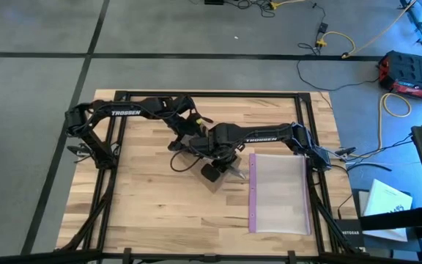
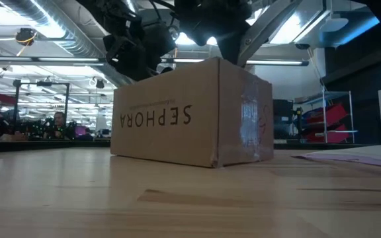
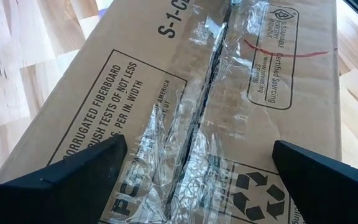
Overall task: Unpack boxes
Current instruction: Open the cardboard box using the cutter
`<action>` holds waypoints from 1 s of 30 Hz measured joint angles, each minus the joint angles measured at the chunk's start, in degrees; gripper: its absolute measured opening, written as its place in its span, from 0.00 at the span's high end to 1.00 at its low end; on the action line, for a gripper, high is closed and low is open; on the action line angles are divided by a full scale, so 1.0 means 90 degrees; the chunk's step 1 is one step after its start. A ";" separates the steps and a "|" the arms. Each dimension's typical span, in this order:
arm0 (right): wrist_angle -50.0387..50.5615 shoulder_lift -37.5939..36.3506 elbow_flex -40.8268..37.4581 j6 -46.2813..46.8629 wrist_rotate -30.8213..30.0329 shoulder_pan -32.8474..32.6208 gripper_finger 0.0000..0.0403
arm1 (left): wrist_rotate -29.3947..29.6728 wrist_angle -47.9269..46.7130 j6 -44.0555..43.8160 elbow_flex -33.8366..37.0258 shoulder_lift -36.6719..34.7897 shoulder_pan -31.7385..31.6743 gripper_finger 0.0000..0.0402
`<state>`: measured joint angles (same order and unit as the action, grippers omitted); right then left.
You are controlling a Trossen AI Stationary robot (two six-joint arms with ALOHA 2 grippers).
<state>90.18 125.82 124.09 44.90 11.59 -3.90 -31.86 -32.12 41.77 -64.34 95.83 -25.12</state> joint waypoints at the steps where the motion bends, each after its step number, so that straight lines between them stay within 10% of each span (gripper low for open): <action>1: -0.0009 0.0000 0.0000 0.0014 -0.0014 0.0002 0.86 | -0.0007 -0.0005 0.0026 0.0000 0.0000 -0.0026 0.00; 30: -0.0022 0.0000 0.0002 0.0109 -0.0159 0.0023 0.86 | -0.0131 -0.0155 0.0219 0.0007 0.0000 -0.0845 0.00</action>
<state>89.98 125.82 124.11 45.88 10.15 -3.69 -33.04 -33.51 43.75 -64.27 95.83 -32.73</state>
